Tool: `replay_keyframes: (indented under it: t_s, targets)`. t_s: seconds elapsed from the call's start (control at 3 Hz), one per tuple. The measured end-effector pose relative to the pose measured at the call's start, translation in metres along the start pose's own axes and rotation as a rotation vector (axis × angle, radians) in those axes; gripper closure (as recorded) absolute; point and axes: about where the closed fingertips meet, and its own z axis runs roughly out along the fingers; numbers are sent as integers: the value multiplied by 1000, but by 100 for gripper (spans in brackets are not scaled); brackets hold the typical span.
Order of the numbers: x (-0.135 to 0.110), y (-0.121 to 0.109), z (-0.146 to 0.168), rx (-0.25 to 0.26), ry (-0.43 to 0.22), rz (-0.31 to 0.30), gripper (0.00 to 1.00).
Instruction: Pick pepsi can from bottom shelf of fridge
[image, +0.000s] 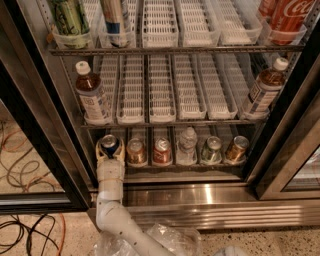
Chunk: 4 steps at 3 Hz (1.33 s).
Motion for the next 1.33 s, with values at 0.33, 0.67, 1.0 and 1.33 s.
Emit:
replay_keyframes:
  t_s: [0.33, 0.67, 1.0, 1.33]
  targets:
    - [-11, -1, -5, -2, 3, -30, 100]
    - [-28, 3, -1, -17, -14, -60, 100]
    - [-70, 12, 2, -46, -85, -35, 100]
    - [-69, 5, -3, -38, -74, -36, 100]
